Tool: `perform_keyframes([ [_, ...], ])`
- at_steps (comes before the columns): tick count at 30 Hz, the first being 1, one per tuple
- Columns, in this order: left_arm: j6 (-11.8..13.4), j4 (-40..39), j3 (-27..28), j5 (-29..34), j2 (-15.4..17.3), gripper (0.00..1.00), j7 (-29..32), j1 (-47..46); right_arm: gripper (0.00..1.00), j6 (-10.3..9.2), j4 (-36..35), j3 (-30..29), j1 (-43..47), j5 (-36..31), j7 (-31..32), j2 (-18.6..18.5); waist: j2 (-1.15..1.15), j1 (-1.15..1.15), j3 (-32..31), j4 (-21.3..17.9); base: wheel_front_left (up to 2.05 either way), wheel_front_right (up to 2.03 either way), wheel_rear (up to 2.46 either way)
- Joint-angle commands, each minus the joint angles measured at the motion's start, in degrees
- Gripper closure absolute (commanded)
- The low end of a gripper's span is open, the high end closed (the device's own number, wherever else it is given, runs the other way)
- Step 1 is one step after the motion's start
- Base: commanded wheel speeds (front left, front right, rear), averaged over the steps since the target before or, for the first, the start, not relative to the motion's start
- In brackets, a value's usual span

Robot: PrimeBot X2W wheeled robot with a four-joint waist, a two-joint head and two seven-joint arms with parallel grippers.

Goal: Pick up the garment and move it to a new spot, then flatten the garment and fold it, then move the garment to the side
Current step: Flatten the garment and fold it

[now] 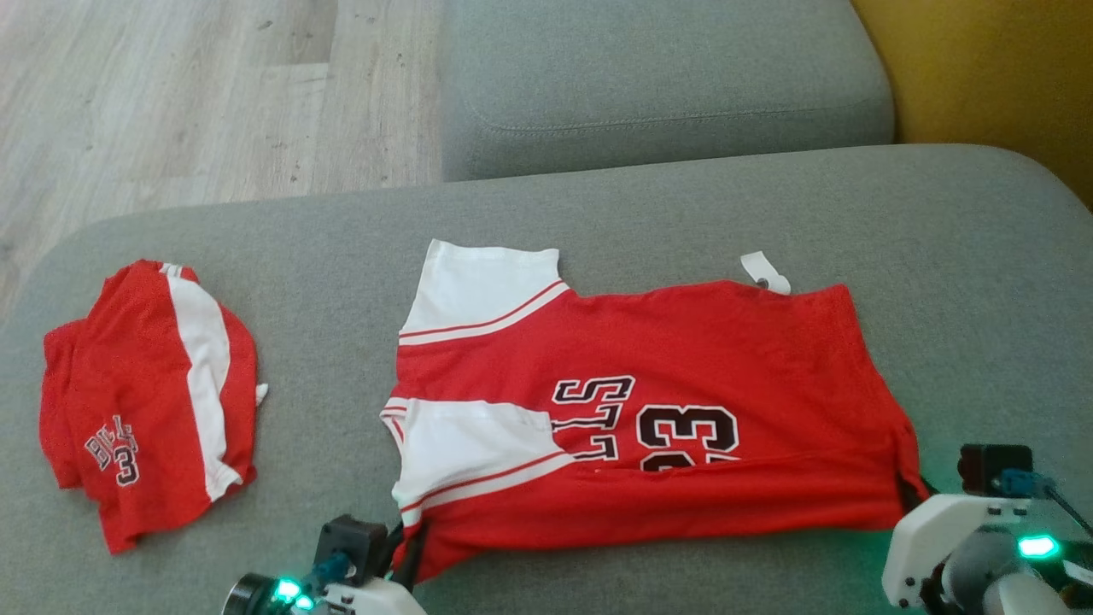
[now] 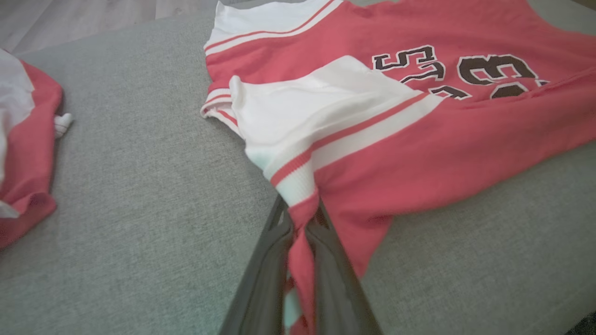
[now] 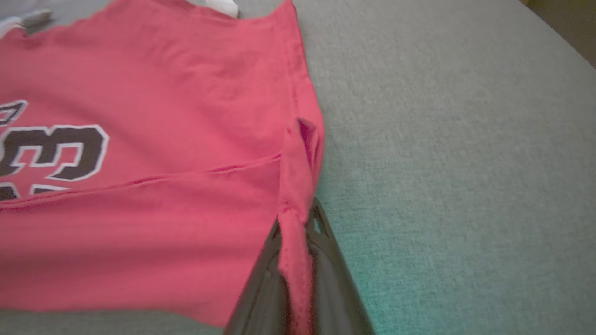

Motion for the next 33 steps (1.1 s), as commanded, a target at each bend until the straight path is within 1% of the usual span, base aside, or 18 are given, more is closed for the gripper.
perform_keyframes([
  [1, 0.6, -2.0, 2.2, 0.1, 1.2, 1.0, -0.4, -2.5, 1.0, 0.39, -3.0, 1.0, -1.8, 0.4, -0.1, -0.3, 0.0, 0.01, 0.0, 0.0, 0.0, 0.0, 0.0],
  [5, 1.4, -2.3, 3.2, 0.0, 1.0, 1.0, -2.0, -3.5, 1.0, 0.39, -10.3, -0.2, 0.7, 0.8, 0.8, 0.6, 0.0, 0.01, 0.1, -0.4, 0.0, 0.0, 0.0],
  [10, 1.4, -1.6, 3.8, 0.0, 1.5, 1.0, -2.1, -5.3, 1.0, 0.39, -14.9, -0.7, 1.6, 0.3, 2.6, 0.9, 0.0, 0.01, 0.3, -0.9, 0.0, 0.0, 0.0],
  [14, 0.9, -0.4, 3.9, -0.5, 2.1, 1.0, -1.6, -5.6, 1.0, 0.39, -16.2, -1.1, 2.6, 0.9, 3.8, 1.2, 0.0, 0.01, 0.4, -1.3, 0.0, 0.0, 0.0],
  [21, 0.0, 2.3, 3.1, -0.3, 2.2, 1.0, -2.2, -6.2, 1.0, 0.39, -16.7, -1.1, 3.3, 1.3, 2.8, 1.4, 0.0, 0.01, 0.5, -1.7, 0.0, 0.0, 0.0],
  [22, -0.1, 2.6, 3.1, -0.4, 2.1, 1.0, -2.3, -6.4, 0.85, 0.39, -16.7, -1.1, 3.2, 1.3, 2.5, 1.4, 0.0, 0.01, 0.6, -1.8, 0.0, 0.0, 0.0],
  [23, -0.1, 2.9, 3.0, -0.3, 2.1, 0.99, -2.4, -6.5, 0.0, 0.39, -16.8, -1.0, 3.2, 1.3, 2.1, 1.3, 0.0, 0.01, 0.6, -1.8, 0.0, 0.0, 0.0],
  [25, 0.3, 3.5, 2.8, 0.2, 2.1, 0.04, -2.6, -6.9, 0.0, 0.39, -17.0, -0.8, 3.0, 1.4, 1.6, 1.0, 0.0, 0.01, 0.7, -1.9, 0.0, 0.0, 0.0],
  [26, 0.4, 3.8, 2.8, 0.3, 2.1, 0.0, -2.8, -7.1, 0.0, 0.39, -17.3, -0.4, 2.8, 1.3, 1.3, 0.8, 0.0, 0.01, 0.7, -1.9, 0.0, 0.0, 0.0],
  [30, 1.4, 3.6, 3.7, 0.6, 2.5, 0.0, -4.5, -7.8, 0.0, 0.39, -19.4, -0.2, 1.8, 1.5, -0.7, 0.2, 0.0, 0.01, 0.8, -2.0, 0.0, 0.0, 0.0],
  [33, 2.7, 2.0, 6.2, 0.0, 2.6, 0.0, -7.9, -8.8, 0.0, 0.39, -22.0, 0.4, 0.8, 1.8, -3.2, 0.2, 0.0, 0.01, 1.0, -2.0, 0.0, 0.0, 0.0],
])
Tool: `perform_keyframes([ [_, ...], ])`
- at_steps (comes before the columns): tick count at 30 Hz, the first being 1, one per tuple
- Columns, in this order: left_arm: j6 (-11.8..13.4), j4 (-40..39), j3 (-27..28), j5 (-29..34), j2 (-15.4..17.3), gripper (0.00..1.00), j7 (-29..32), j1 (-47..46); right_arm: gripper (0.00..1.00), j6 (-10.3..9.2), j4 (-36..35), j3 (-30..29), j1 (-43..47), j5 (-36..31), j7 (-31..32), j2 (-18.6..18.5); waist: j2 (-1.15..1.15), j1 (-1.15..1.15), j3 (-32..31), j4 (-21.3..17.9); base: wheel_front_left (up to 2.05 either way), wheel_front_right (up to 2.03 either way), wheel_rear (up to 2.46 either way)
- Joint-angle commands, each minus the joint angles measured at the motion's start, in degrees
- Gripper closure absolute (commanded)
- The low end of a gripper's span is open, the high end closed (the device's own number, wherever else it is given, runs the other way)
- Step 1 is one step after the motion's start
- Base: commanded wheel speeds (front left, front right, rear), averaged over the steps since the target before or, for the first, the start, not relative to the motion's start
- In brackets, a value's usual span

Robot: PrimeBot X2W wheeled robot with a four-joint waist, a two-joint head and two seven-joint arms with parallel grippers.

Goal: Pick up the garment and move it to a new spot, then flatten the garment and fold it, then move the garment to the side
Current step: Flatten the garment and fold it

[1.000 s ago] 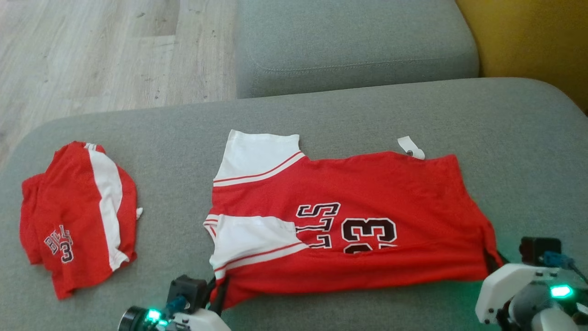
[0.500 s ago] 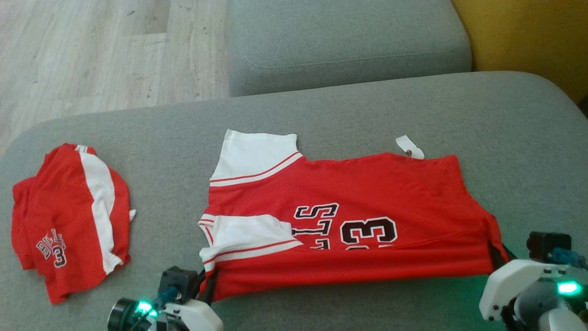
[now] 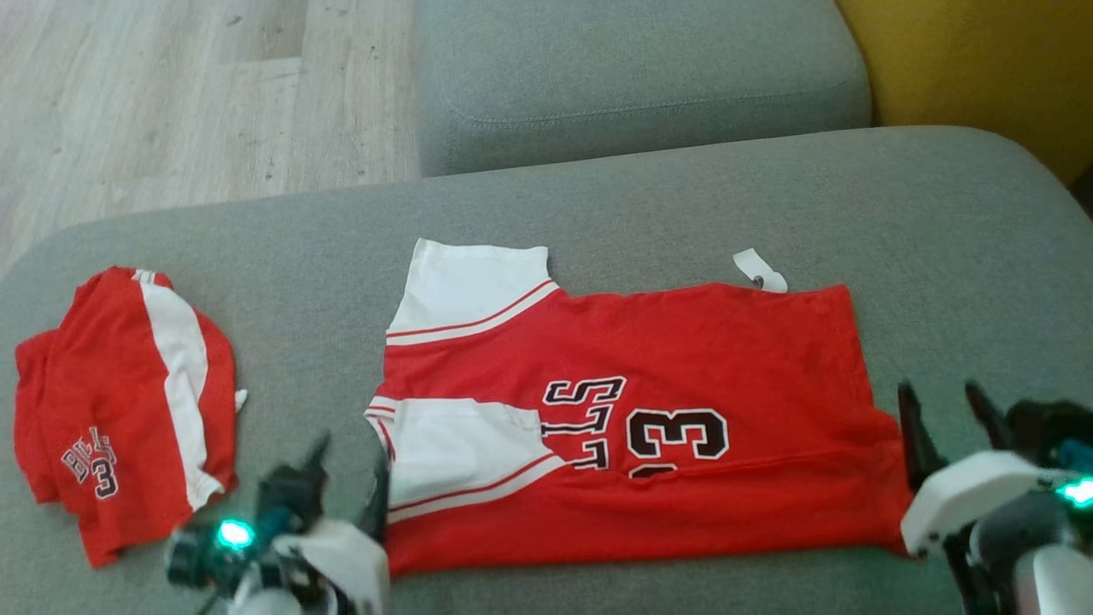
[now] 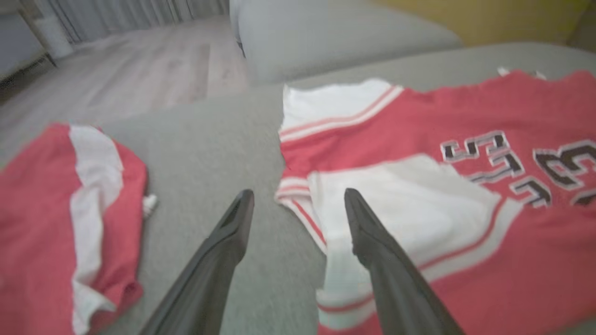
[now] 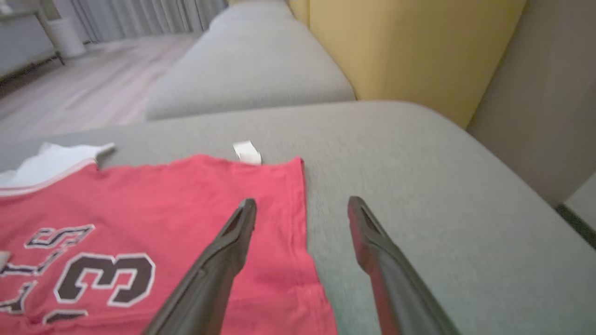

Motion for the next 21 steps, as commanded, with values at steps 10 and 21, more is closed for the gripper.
perform_keyframes([
  [10, -2.4, -10.8, 9.1, -2.1, 4.4, 0.0, -7.6, -12.6, 0.0, 0.39, -8.9, 3.4, -7.9, 0.6, -5.2, -0.9, 0.0, 0.0, 2.6, -1.5, 0.0, 0.0, 0.0],
  [21, -17.8, 5.8, 3.1, -2.7, 10.8, 0.0, 12.6, -36.1, 0.0, 0.39, -8.6, 7.8, -20.0, -0.6, -4.5, -1.3, 0.0, 0.0, 14.4, -7.1, 0.0, 0.0, 0.0],
])
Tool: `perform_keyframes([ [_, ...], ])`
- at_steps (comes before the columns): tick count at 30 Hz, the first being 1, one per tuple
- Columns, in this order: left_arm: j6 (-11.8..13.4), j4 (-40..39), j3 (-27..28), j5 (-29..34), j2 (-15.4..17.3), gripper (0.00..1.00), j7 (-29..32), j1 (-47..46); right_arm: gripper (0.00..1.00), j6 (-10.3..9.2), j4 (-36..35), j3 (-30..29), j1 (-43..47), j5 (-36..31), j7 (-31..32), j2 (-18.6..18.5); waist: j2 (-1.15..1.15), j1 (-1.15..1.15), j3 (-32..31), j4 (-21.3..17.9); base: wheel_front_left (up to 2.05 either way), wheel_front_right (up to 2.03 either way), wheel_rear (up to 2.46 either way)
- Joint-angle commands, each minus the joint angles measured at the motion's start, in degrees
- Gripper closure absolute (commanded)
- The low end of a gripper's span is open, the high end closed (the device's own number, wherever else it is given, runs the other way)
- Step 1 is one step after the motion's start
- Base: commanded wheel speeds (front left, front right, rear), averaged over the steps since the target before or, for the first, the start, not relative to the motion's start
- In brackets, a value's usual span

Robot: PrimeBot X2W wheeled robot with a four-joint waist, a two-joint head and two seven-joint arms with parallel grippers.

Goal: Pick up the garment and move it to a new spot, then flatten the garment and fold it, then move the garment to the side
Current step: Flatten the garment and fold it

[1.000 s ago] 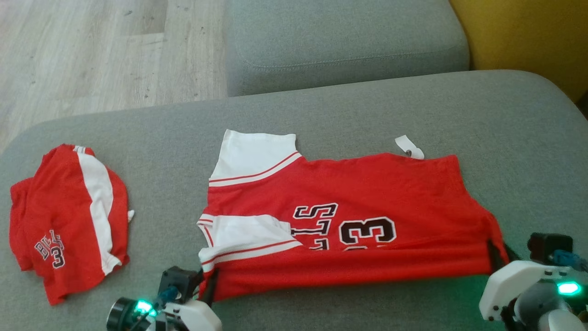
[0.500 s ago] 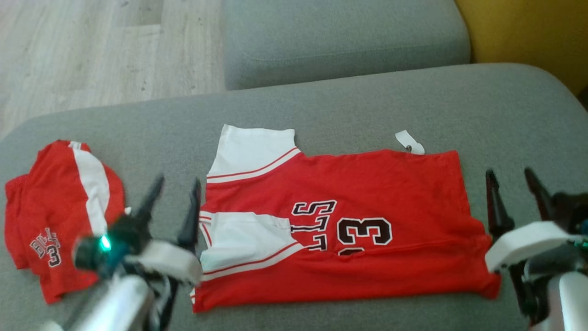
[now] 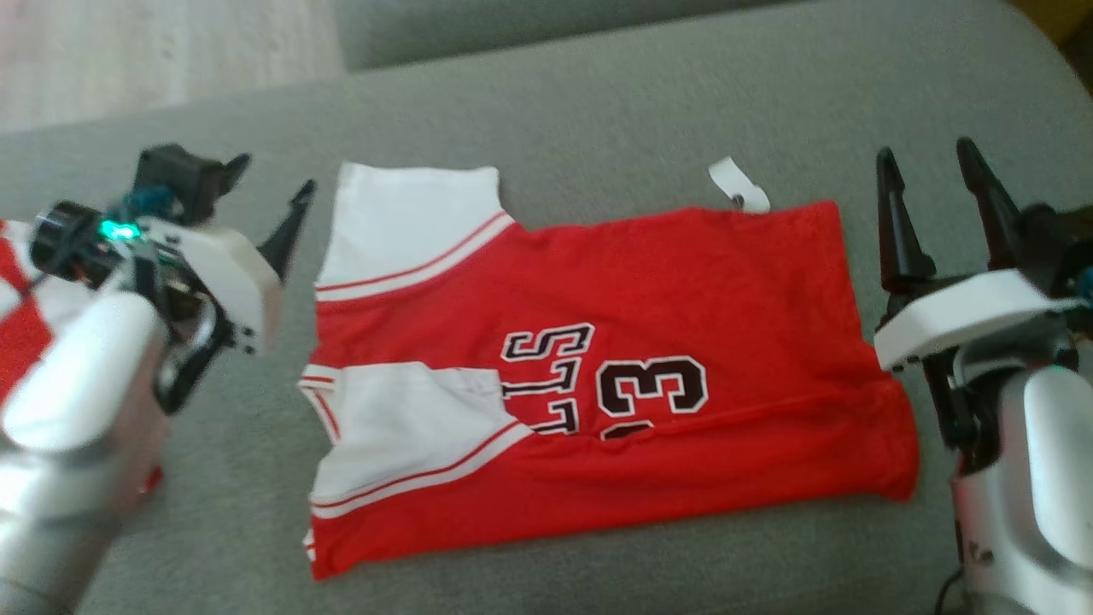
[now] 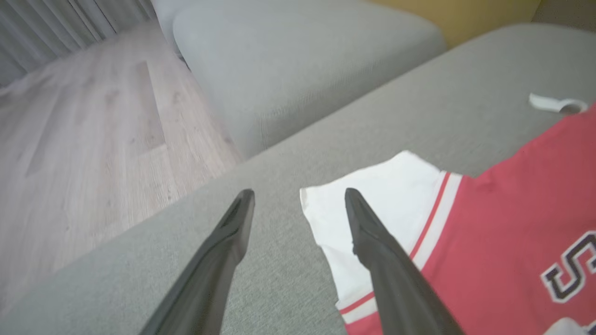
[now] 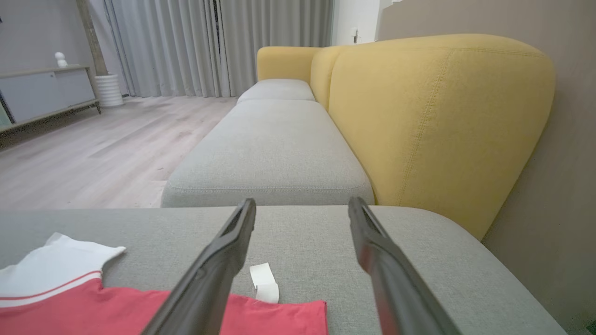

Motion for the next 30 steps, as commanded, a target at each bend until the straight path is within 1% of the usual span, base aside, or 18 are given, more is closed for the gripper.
perform_keyframes([
  [1, -0.4, 0.0, 1.9, -0.5, 2.8, 0.0, 1.0, -4.4, 0.0, 0.39, -1.5, 1.5, -2.2, -0.4, 0.0, -0.9, 0.0, -0.02, 3.2, -2.6, 0.0, 0.0, 0.0],
  [4, -1.1, 4.7, -0.5, -1.4, 3.2, 0.0, 4.4, -8.6, 0.0, 0.39, -0.7, 2.4, -4.0, -0.5, -0.5, -0.8, 0.0, -0.02, 5.2, -3.8, 0.0, 0.0, 0.0],
  [6, -1.3, 6.7, -2.0, -2.1, 3.6, 0.0, 5.4, -10.8, 0.0, 0.39, -0.3, 3.2, -5.1, -0.5, -0.7, -0.7, 0.0, -0.02, 6.6, -4.8, 0.0, 0.0, 0.0],
  [10, -1.3, 8.1, -7.3, -3.8, 5.3, 0.0, 6.3, -14.0, 0.0, 0.39, 0.4, 4.5, -7.0, -0.5, -1.2, -0.4, 0.0, -0.02, 9.0, -6.6, 0.0, 0.0, 0.0],
  [15, -1.4, 10.6, -11.2, -6.5, 6.8, 0.0, 6.0, -18.5, 0.0, 0.39, 1.4, 5.0, -8.7, -0.3, -1.6, -0.1, 0.0, -0.02, 11.5, -7.6, 0.0, 0.0, 0.0],
  [22, -1.4, 14.8, -15.4, -8.8, 6.9, 0.0, 5.8, -21.7, 0.0, 0.39, 2.6, 5.7, -9.6, -0.2, -2.5, 0.4, 0.0, -0.02, 13.3, -8.6, 0.0, 0.0, 0.0],
  [30, -1.4, 16.2, -19.8, -12.5, 6.8, 0.0, 7.5, -23.3, 0.0, 0.39, 2.8, 5.2, -10.2, -0.7, -2.9, 0.6, 0.0, -0.02, 14.3, -8.7, 0.0, 0.0, 0.0],
])
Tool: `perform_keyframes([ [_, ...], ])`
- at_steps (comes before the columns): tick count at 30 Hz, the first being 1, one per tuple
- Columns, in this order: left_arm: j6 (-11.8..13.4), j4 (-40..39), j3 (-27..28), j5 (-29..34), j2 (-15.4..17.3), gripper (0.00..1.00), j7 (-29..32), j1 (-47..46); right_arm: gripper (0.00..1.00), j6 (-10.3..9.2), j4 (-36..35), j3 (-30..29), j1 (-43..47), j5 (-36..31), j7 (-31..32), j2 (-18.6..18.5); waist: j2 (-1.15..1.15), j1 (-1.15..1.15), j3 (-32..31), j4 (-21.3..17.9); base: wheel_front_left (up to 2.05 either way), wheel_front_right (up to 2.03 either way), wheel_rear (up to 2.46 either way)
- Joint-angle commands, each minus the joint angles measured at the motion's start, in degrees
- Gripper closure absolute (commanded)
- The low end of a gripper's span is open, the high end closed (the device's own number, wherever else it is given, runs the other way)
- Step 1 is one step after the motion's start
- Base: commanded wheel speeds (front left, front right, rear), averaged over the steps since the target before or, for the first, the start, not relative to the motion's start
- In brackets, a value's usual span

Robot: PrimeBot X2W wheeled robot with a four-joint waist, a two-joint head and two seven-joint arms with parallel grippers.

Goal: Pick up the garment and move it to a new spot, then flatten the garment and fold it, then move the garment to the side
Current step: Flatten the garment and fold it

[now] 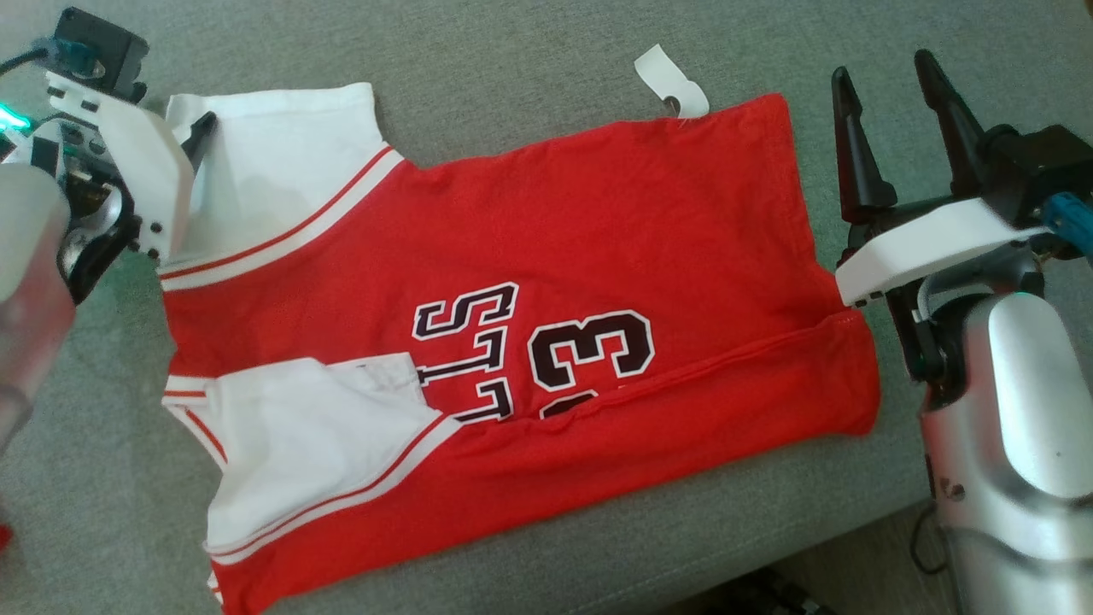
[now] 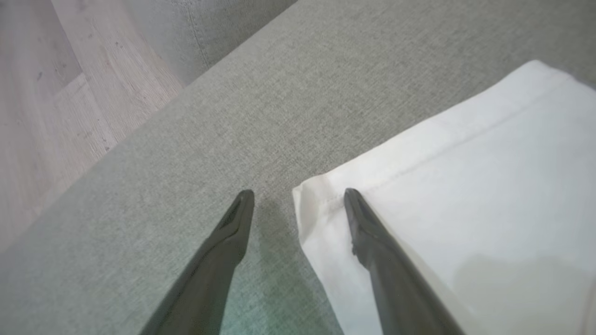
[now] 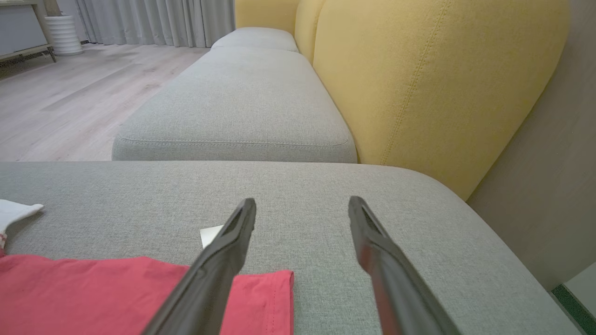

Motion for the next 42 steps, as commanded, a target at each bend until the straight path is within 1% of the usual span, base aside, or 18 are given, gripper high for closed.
perform_keyframes([
  [1, 0.1, -0.3, 0.9, -0.8, 2.3, 0.0, 0.9, -2.2, 0.0, 0.39, -1.9, 0.6, -1.4, -0.4, -0.4, 0.2, 0.0, 0.0, 0.1, 0.0, 0.0, 0.0, 0.0],
  [4, 0.1, 0.0, 0.0, -4.7, 1.8, 0.0, 4.9, -2.0, 0.0, 0.39, -1.9, 0.6, -1.8, -0.4, -0.4, 0.3, 0.0, 0.0, 0.3, 0.1, 0.0, 0.0, 0.0],
  [5, 0.1, -0.2, -0.5, -5.8, 1.7, 0.03, 6.3, -1.9, 0.0, 0.39, -1.9, 0.6, -1.9, -0.5, -0.4, 0.3, 0.0, 0.0, 0.4, 0.2, 0.0, 0.0, 0.0],
  [7, 0.1, -1.6, -1.7, -7.1, 2.1, 1.0, 7.3, -2.2, 0.0, 0.39, -1.9, 0.5, -2.2, -0.5, -0.5, 0.4, 0.0, 0.0, 0.4, 0.3, 0.0, 0.0, 0.0],
  [10, 0.1, -3.0, -2.8, -8.0, 2.6, 1.0, 5.5, -2.9, 0.0, 0.39, -1.8, 0.2, -2.5, -0.7, -0.6, 0.3, 0.0, 0.0, 0.2, 1.0, 0.0, 0.0, 0.0],
  [13, 0.1, -2.7, -2.5, -7.8, 2.3, 1.0, 0.5, -3.9, 0.0, 0.39, -1.6, 0.1, -2.3, -0.7, -0.5, -0.2, 0.0, 0.0, -0.7, 2.0, 0.0, 0.0, 0.0],
  [17, 0.2, -2.0, -1.3, -7.0, 0.3, 1.0, -8.1, -4.6, 0.0, 0.39, -1.2, 0.0, -2.2, -0.3, 0.1, -1.3, 0.0, 0.0, -2.8, 4.0, 0.0, 0.0, 0.0],
  [20, 0.8, -2.4, -0.5, -6.1, -1.5, 1.0, -14.9, -4.3, 0.0, 0.39, -0.6, 0.0, -2.2, 0.1, 1.1, -2.7, 0.0, 0.0, -4.8, 6.1, 0.0, 0.0, 0.0],
  [23, 1.5, -3.6, -0.2, -5.5, -2.9, 1.0, -20.1, -2.9, 0.0, 0.39, 0.6, 0.5, -2.3, 0.4, 2.3, -4.5, 0.0, 0.0, -6.9, 8.5, 0.0, 0.0, 0.0],
  [26, 2.4, -5.8, -0.3, -5.1, -3.8, 1.0, -23.7, -0.9, 0.0, 0.39, 2.8, 0.7, -2.4, 1.6, 3.8, -5.9, 0.0, 0.0, -8.6, 10.8, 0.0, 0.0, 0.0],
  [29, 3.5, -9.2, -0.8, -4.9, -4.2, 1.0, -25.4, 1.7, 0.0, 0.39, 5.7, 1.2, -2.5, 2.6, 5.3, -7.6, 0.0, 0.0, -10.0, 12.9, 0.0, 0.0, 0.0],
  [32, 4.5, -13.4, -1.8, -4.8, -4.3, 1.0, -25.6, 4.7, 0.0, 0.39, 9.3, 1.0, -2.4, 3.5, 6.7, -9.1, 0.0, 0.0, -10.9, 14.9, 0.0, 0.0, 0.0],
  [35, 6.3, -18.2, -2.3, -4.7, -3.7, 1.0, -25.7, 6.9, 0.0, 0.39, 13.1, 0.7, -2.6, 3.7, 7.7, -10.1, 0.0, 0.0, -11.2, 16.6, 0.0, 0.0, 0.0],
  [37, 7.6, -21.3, -2.4, -4.5, -2.9, 1.0, -25.6, 8.2, 0.0, 0.39, 15.7, 0.8, -3.1, 2.8, 8.1, -10.8, 0.0, 0.0, -11.2, 17.2, 0.0, 0.0, 0.0],
  [39, 8.9, -24.1, -2.5, -4.5, -1.9, 1.0, -25.3, 9.3, 0.0, 0.39, 18.4, 0.7, -3.7, 1.4, 8.8, -10.8, 0.0, 0.0, -10.9, 17.6, 0.0, 0.0, 0.0],
  [42, 10.5, -28.0, -2.5, -4.5, -0.4, 1.0, -24.5, 10.4, 0.0, 0.39, 22.6, -1.2, -5.1, 0.0, 10.3, -9.7, 0.0, 0.0, -10.5, 17.8, 0.0, 0.0, 0.0],
])
